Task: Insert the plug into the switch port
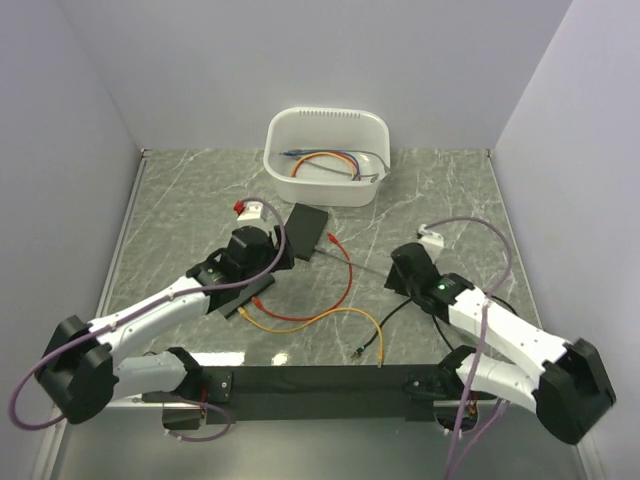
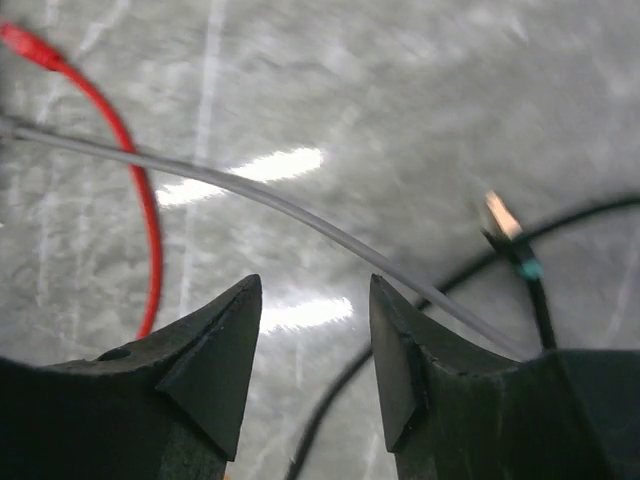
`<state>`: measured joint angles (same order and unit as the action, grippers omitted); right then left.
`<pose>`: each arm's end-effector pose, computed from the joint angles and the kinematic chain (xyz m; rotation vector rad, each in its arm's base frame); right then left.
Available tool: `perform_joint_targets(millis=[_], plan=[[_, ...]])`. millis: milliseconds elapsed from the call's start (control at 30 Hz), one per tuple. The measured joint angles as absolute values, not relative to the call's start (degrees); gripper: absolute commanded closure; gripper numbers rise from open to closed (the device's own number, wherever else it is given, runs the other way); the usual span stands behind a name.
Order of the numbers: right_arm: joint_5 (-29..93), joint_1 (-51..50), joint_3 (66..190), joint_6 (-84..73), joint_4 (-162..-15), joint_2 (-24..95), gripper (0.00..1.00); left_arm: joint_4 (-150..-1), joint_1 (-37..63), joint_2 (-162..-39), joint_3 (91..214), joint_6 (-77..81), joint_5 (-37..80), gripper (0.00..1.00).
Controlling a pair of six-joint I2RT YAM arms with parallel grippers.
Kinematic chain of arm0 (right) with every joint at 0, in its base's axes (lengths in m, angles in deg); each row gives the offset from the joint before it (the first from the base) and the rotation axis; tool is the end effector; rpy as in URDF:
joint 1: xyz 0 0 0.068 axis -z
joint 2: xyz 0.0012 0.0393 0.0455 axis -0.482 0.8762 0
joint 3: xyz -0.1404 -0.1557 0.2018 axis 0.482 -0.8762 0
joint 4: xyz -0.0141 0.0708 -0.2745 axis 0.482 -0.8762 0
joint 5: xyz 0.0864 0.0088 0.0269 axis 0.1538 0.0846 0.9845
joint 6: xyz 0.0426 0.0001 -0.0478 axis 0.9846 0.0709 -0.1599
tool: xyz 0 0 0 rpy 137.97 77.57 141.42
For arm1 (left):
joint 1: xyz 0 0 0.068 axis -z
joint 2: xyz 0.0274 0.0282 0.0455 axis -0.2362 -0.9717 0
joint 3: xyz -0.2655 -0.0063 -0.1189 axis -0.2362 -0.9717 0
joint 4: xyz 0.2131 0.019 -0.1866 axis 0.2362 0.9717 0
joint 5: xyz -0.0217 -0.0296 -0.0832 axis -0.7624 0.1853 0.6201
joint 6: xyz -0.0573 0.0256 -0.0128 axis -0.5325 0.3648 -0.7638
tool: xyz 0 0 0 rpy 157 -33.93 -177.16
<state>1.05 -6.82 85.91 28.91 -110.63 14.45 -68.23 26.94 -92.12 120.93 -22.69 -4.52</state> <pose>0.1933 0.1144 0.2011 0.2987 2.3274 0.1643 0.2237 -0.1719 0.2454 -0.1137 2.1226 -0.4860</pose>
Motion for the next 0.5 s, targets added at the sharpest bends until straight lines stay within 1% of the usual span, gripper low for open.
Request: perform_joint_targets(millis=[133,167,233,500], plan=[[5.7,-4.2,83.2,32.3,-114.7,7.5,0.42,-66.2,27.1,-88.0,118.1,-23.2,-4.9,0.23],[6.8,-4.2,83.1,32.9,-115.0,6.8,0.37,-65.9,27.1,-87.6,117.8,-23.4,-4.8,0.23],[9.0,-4.1,82.9,34.1,-115.0,6.4,0.37,-65.3,27.3,-87.1,117.3,-23.5,-4.7,0.23],[15.1,-4.1,79.3,37.1,-113.5,15.8,0.39,-65.0,29.6,-87.1,116.8,-24.5,-4.7,0.24]])
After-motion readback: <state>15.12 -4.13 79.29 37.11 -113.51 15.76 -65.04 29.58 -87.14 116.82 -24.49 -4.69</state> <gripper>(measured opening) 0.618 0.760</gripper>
